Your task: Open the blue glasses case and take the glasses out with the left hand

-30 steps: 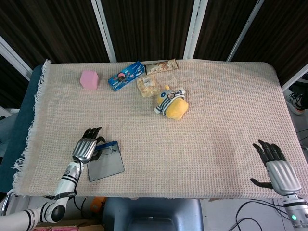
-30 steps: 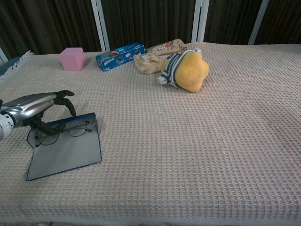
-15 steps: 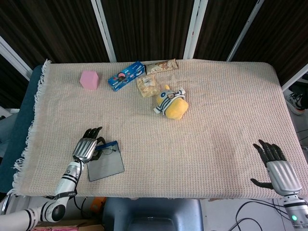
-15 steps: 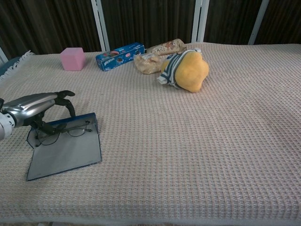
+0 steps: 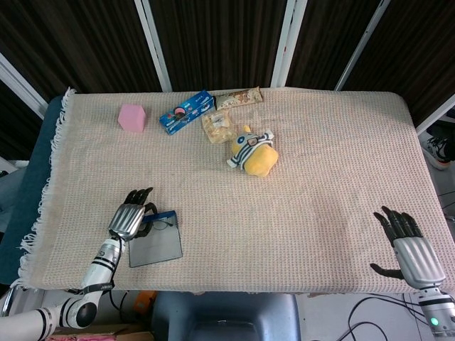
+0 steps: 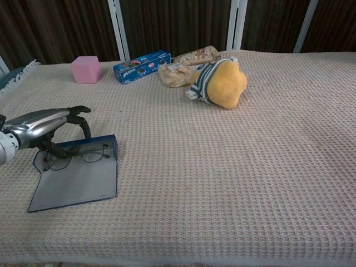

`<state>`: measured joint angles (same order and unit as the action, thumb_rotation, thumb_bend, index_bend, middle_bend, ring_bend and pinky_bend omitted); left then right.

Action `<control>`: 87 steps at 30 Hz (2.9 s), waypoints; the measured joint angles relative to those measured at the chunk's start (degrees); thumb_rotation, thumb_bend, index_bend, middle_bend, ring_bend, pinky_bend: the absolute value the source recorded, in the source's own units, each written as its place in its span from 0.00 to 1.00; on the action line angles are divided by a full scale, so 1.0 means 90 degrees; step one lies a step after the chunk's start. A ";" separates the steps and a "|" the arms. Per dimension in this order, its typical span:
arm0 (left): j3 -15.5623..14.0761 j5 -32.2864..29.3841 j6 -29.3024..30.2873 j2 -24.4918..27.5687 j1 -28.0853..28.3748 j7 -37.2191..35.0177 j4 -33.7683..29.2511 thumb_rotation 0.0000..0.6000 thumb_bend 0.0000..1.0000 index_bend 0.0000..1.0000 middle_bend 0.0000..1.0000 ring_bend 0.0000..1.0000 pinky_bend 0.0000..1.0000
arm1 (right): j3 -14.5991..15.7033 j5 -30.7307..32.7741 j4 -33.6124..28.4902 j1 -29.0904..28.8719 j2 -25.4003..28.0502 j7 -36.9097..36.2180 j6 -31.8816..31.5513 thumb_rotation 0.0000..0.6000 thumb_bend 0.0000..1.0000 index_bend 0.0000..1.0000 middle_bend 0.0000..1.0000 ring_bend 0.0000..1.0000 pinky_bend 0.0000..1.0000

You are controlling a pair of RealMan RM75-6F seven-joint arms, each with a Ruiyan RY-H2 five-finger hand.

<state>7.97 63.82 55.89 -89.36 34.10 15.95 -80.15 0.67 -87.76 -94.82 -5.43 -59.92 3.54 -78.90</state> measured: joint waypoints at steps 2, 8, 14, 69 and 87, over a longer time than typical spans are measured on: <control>0.0010 0.0032 0.0041 -0.0004 -0.0003 -0.0046 -0.0014 1.00 0.43 0.43 0.00 0.00 0.00 | 0.0005 -0.0005 0.0002 0.0000 -0.0001 0.0002 0.0002 1.00 0.19 0.00 0.00 0.00 0.00; 0.0057 0.0144 0.0189 -0.0039 -0.0033 -0.0253 -0.0002 1.00 0.43 0.44 0.00 0.00 0.00 | 0.0005 -0.0009 0.0000 0.0007 0.0004 -0.0011 -0.0011 1.00 0.19 0.00 0.00 0.00 0.00; 0.0105 0.0333 0.0429 -0.0128 -0.0087 -0.0497 0.0088 1.00 0.44 0.44 0.00 0.00 0.00 | 0.0011 -0.0019 -0.0005 0.0012 0.0012 -0.0018 -0.0017 1.00 0.19 0.00 0.00 0.00 0.00; 0.1374 -0.0607 -0.0508 -0.1115 0.0485 -0.1013 0.3032 1.00 0.44 0.01 0.00 0.00 0.00 | 0.0003 0.0009 -0.0008 0.0023 0.0005 0.0014 -0.0010 1.00 0.19 0.00 0.00 0.00 0.00; 0.0259 0.1163 0.1257 0.0979 -0.0738 -0.1164 -0.0378 1.00 0.44 0.00 0.00 0.00 0.00 | -0.0002 0.0057 -0.0008 -0.0004 -0.0054 0.0144 0.0059 1.00 0.19 0.00 0.00 0.00 0.00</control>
<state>10.30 74.29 67.20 -80.55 27.46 5.47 -83.55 0.65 -87.25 -94.89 -5.47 -60.41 4.84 -78.37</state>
